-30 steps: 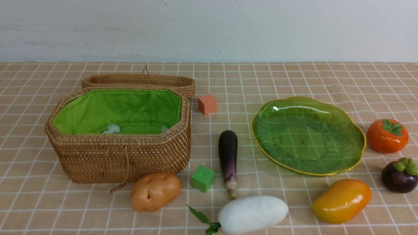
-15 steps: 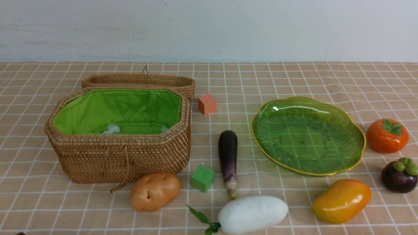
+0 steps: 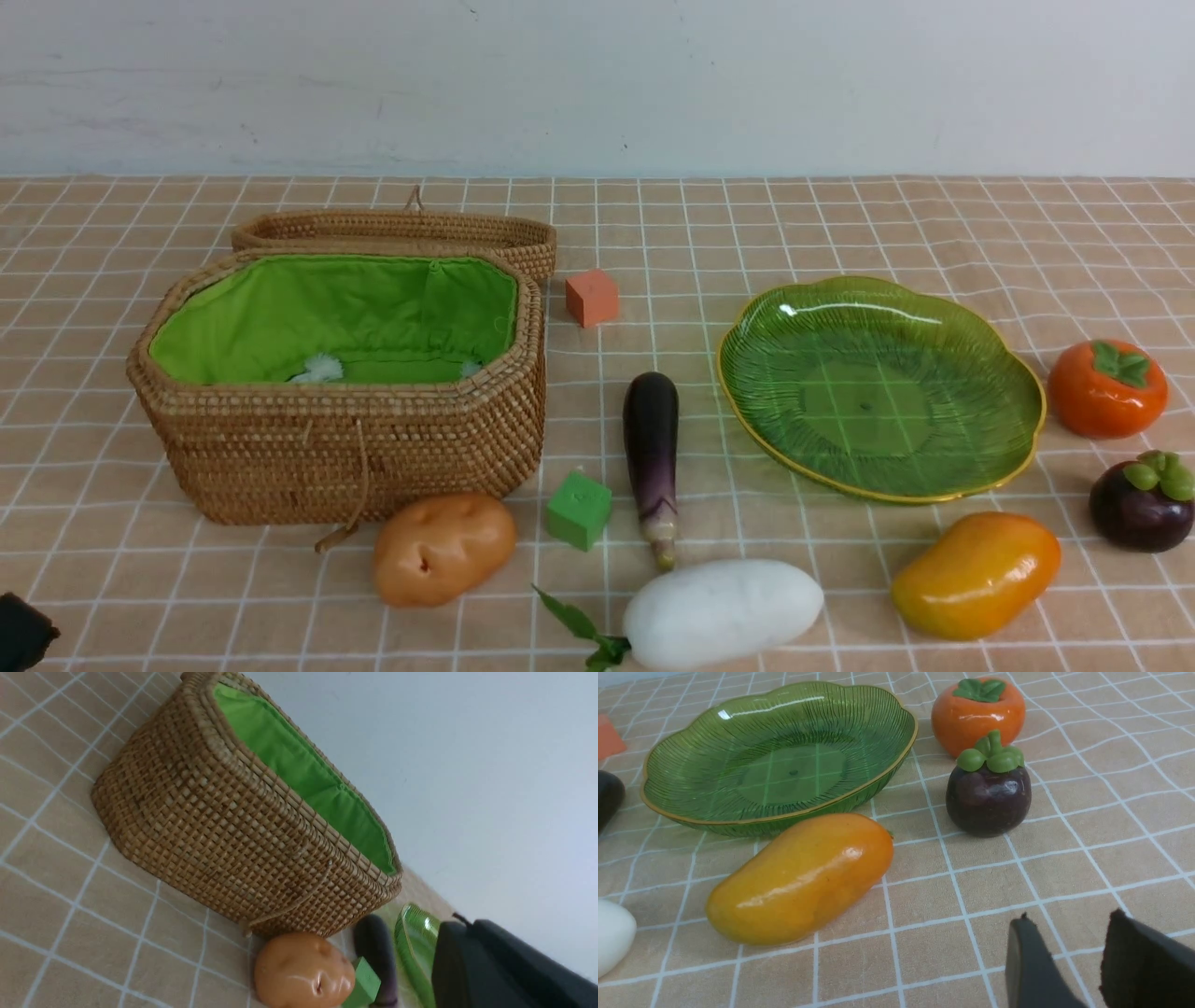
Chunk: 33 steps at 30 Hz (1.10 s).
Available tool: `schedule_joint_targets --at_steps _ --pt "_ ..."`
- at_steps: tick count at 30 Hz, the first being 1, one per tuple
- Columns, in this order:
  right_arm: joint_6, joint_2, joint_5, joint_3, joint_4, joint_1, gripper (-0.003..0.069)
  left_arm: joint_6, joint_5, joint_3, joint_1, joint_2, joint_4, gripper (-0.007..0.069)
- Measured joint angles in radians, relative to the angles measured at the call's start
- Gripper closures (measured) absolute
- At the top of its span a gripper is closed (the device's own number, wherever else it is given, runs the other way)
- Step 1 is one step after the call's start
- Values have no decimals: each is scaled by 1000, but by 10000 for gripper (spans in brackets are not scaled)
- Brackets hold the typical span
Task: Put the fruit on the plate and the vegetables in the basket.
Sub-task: Grab a potato with your left arm and place it in the basket on the left
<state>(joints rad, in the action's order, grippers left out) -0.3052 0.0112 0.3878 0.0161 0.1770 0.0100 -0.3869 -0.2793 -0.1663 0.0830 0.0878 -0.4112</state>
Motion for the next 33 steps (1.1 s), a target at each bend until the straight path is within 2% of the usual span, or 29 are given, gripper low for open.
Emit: schedule_joint_targets --at_steps 3,4,6,7,9,10,11,15,17,20,22,23,24,27,30,33 --pt "-4 0 -5 0 -1 0 417 105 -84 -83 0 68 2 638" --pt "-33 0 -23 4 -35 0 417 175 -174 -152 0 115 3 638" --pt "-80 0 -41 6 -88 0 417 237 -246 -196 0 152 3 638" --pt "-143 0 -73 9 -164 0 417 328 -341 -242 0 199 3 638" --pt "-218 0 -126 10 -244 0 417 489 -435 -288 14 263 5 638" --pt "-223 0 -133 10 -244 0 417 502 -439 -288 14 268 5 638" --pt "-249 0 -193 10 -274 0 417 580 -450 -304 41 293 -5 638" --pt "-297 0 -248 -3 -342 -4 424 624 -426 -316 119 338 -33 638" --pt "-300 0 -167 -52 -365 -21 441 626 -447 -329 145 388 -9 638" --pt "-191 -47 10 -240 -375 -99 494 624 -529 -390 182 542 60 638" --pt "-56 -118 162 -401 -378 -177 530 630 -556 -446 218 656 97 638" --pt "-29 -133 179 -417 -380 -193 533 632 -557 -457 222 667 105 638" --pt "75 -195 309 -540 -385 -254 557 652 -550 -493 262 750 138 638" --pt "195 -277 502 -707 -395 -335 581 658 -512 -540 349 881 237 638" --pt "241 -326 602 -798 -396 -396 587 615 -463 -576 459 1024 367 638" --pt "251 -332 617 -820 -392 -421 587 542 -364 -607 538 1134 522 638"
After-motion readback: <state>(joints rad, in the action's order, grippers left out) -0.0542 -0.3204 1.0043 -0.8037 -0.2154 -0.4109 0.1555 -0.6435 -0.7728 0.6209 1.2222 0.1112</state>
